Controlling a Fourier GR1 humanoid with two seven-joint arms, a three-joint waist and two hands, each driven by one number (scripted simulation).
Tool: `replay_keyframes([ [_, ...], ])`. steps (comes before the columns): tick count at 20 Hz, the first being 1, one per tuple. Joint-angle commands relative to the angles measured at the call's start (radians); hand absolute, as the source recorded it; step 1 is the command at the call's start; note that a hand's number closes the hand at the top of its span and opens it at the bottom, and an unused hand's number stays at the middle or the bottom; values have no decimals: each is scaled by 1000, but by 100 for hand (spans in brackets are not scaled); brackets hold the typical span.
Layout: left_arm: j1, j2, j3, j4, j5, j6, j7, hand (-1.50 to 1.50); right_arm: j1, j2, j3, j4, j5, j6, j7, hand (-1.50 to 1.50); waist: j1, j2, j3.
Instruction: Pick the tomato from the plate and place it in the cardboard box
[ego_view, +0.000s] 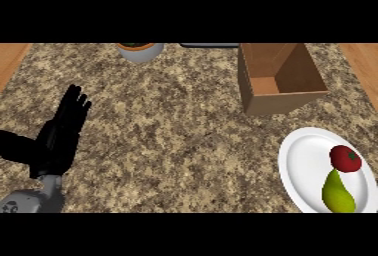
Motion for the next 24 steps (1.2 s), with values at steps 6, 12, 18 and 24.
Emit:
replay_keyframes([
  [6,23,-48,33,-41,-52,-23,37,0,-31,64,-6,-26,53,-11,119,-150,-2,-1,0],
  [12,22,-71,55,-17,-89,-50,31,0,12,177,-6,-171,47,-71,202,-150,-7,-2,-1],
  [18,42,-84,91,-51,-118,-77,58,0,-77,172,-17,-28,144,-70,150,-150,0,0,0],
  [24,-3,-117,117,-30,-128,-99,73,0,-47,248,-34,-175,107,-95,287,-150,-5,-1,0],
])
